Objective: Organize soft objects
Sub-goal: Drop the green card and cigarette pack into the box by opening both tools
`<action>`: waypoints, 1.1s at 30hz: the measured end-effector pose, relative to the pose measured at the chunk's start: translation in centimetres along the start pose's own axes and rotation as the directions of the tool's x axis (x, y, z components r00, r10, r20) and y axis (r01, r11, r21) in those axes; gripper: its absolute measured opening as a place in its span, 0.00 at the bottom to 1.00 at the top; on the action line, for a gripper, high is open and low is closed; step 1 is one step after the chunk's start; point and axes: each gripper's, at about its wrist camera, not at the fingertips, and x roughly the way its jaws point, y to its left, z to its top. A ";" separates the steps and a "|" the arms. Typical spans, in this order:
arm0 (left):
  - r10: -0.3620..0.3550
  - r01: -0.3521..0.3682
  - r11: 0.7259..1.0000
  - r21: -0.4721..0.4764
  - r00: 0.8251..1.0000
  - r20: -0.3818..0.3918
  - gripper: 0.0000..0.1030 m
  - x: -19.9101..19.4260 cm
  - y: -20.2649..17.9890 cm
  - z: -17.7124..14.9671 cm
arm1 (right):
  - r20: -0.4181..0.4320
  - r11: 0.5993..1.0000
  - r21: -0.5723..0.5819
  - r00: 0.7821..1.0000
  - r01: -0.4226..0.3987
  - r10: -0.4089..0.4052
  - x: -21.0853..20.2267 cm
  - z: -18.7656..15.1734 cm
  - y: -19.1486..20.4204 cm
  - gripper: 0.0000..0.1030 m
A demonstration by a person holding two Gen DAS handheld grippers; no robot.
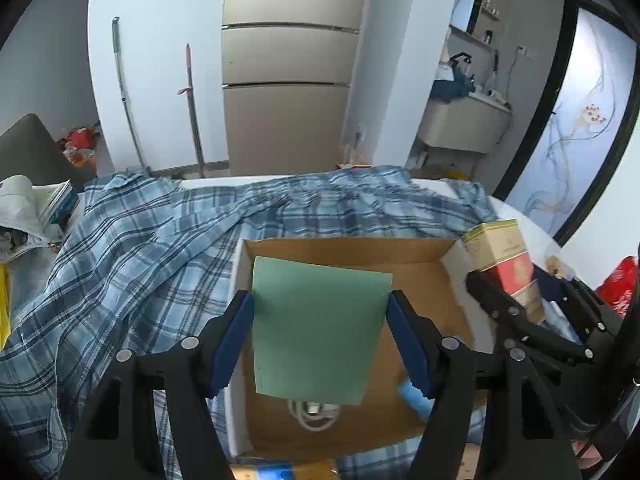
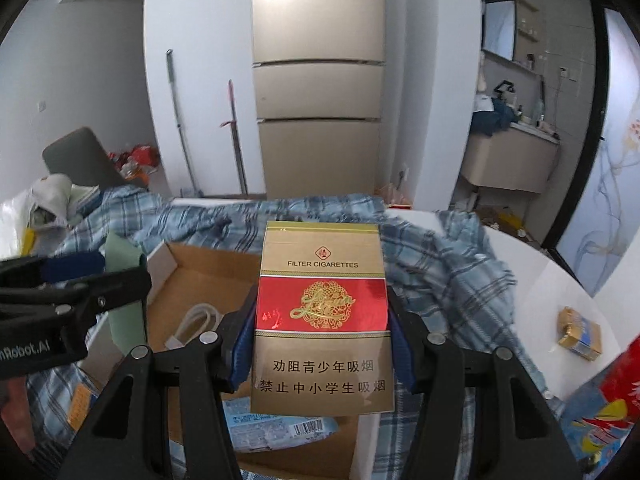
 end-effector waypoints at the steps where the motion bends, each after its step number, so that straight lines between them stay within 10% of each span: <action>1: -0.003 0.003 1.000 -0.004 1.000 -0.004 0.68 0.3 0.2 0.0 | 0.001 1.000 0.001 1.000 0.005 -0.005 0.3 -0.2 0.0 0.54; 13: -0.076 0.076 0.997 0.014 0.997 0.004 0.69 1.9 0.4 -0.9 | -0.101 0.995 0.072 0.992 -0.064 0.071 3.4 -1.5 -1.1 0.54; 17: -0.062 0.058 0.997 0.055 0.995 0.077 0.85 0.7 -0.3 -1.0 | -0.086 0.995 0.086 0.995 -0.046 0.053 3.2 -1.5 -1.2 0.70; 24: -0.035 0.022 0.997 0.069 0.980 0.193 0.86 -1.6 -0.5 -0.7 | -0.054 0.996 0.087 0.998 -0.030 0.035 2.6 -1.2 -1.5 0.75; 33: -0.059 0.007 0.993 0.115 0.888 0.456 0.86 -9.8 -2.2 0.0 | 0.040 0.994 0.102 0.998 -0.046 0.042 -1.4 0.6 -1.6 0.75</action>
